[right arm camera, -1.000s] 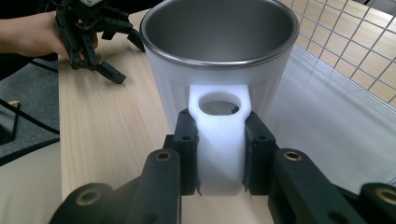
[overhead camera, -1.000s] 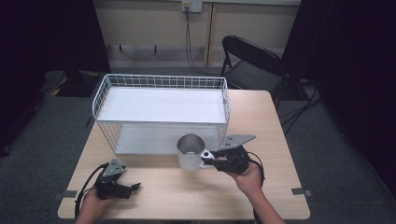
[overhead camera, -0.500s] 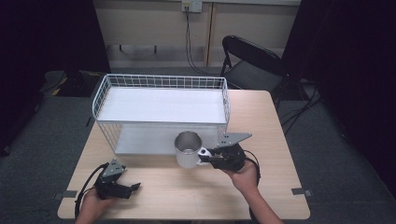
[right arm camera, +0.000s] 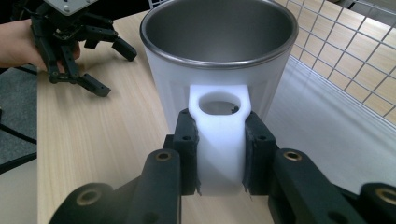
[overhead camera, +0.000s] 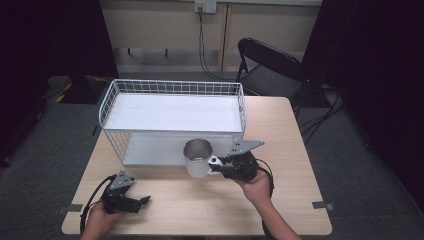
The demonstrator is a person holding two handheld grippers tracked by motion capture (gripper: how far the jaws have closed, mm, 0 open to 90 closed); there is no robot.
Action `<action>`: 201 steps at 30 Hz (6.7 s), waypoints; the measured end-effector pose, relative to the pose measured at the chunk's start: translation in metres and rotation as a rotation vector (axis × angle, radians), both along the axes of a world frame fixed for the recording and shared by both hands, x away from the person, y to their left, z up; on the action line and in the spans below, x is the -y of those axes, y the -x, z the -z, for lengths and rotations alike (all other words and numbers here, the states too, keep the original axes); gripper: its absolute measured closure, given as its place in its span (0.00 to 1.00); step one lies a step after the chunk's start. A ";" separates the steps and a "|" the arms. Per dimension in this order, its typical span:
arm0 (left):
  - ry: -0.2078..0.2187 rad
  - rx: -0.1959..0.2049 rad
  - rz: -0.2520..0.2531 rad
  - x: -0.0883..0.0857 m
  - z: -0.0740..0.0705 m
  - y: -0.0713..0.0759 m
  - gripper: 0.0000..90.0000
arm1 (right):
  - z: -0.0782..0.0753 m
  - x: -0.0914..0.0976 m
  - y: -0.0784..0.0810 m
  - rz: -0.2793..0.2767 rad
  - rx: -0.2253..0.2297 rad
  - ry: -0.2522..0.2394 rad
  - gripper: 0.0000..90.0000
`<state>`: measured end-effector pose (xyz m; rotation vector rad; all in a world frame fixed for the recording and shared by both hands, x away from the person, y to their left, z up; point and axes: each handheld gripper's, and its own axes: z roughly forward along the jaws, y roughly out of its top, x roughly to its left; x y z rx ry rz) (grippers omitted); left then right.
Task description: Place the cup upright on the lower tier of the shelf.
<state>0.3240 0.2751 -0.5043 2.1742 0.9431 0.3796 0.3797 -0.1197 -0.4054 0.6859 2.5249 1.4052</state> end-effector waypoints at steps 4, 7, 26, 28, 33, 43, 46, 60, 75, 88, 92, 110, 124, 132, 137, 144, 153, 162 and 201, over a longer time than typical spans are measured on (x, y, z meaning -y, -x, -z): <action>-0.001 0.001 0.000 0.000 0.000 0.000 0.08 | 0.002 -0.002 -0.002 0.006 -0.002 -0.010 0.79; -0.002 0.001 0.000 0.000 0.000 0.000 0.08 | 0.002 -0.005 -0.002 0.012 0.002 -0.009 0.79; -0.001 0.001 0.000 0.000 0.000 0.000 0.08 | 0.005 -0.019 -0.010 0.035 -0.012 -0.024 0.79; -0.001 0.001 0.000 0.000 0.000 0.000 0.08 | 0.005 -0.021 -0.010 0.041 -0.008 -0.022 0.79; -0.002 0.001 0.000 0.000 0.000 0.000 0.08 | 0.006 -0.025 -0.011 0.063 -0.001 -0.028 0.79; -0.001 0.000 0.000 0.000 0.000 0.000 0.08 | 0.007 -0.033 -0.014 0.087 0.011 -0.033 0.79; -0.004 0.001 0.002 0.000 0.000 0.000 0.08 | 0.007 -0.035 -0.015 0.095 0.019 -0.034 0.79; -0.004 0.001 0.003 0.000 0.000 0.000 0.08 | 0.012 -0.044 -0.019 0.138 0.032 -0.042 0.79; 0.000 -0.003 0.003 0.000 0.000 0.000 0.08 | 0.020 -0.060 -0.022 0.180 0.047 -0.031 0.79; -0.001 -0.003 0.005 0.000 0.000 0.000 0.07 | 0.028 -0.062 -0.026 0.210 0.053 -0.048 0.79; -0.001 -0.003 0.004 0.000 0.000 0.000 0.07 | 0.032 -0.064 -0.027 0.225 0.054 -0.056 0.79; 0.001 -0.002 0.003 0.001 0.001 0.000 0.07 | 0.040 -0.068 -0.036 0.278 0.060 -0.055 0.79; 0.000 -0.002 0.004 0.001 0.000 0.000 0.07 | 0.046 -0.068 -0.038 0.310 0.064 -0.043 0.79; 0.000 -0.002 0.003 0.001 0.000 0.000 0.07 | 0.046 -0.072 -0.040 0.326 0.074 -0.029 0.79; -0.001 -0.002 0.004 0.001 0.000 0.000 0.07 | 0.044 -0.073 -0.040 0.329 0.074 -0.016 0.78; -0.003 -0.002 0.005 0.001 0.000 0.000 0.07 | 0.037 -0.071 -0.037 0.327 0.077 -0.031 0.61; -0.003 -0.003 0.005 0.001 0.000 0.000 0.07 | 0.028 -0.069 -0.030 0.292 0.065 -0.033 0.48; -0.003 -0.003 0.005 0.001 0.000 0.000 0.07 | 0.019 -0.061 -0.025 0.259 0.032 -0.052 0.42; -0.003 -0.003 0.006 0.001 0.000 0.000 0.06 | 0.005 -0.054 0.003 0.079 0.045 -0.029 0.15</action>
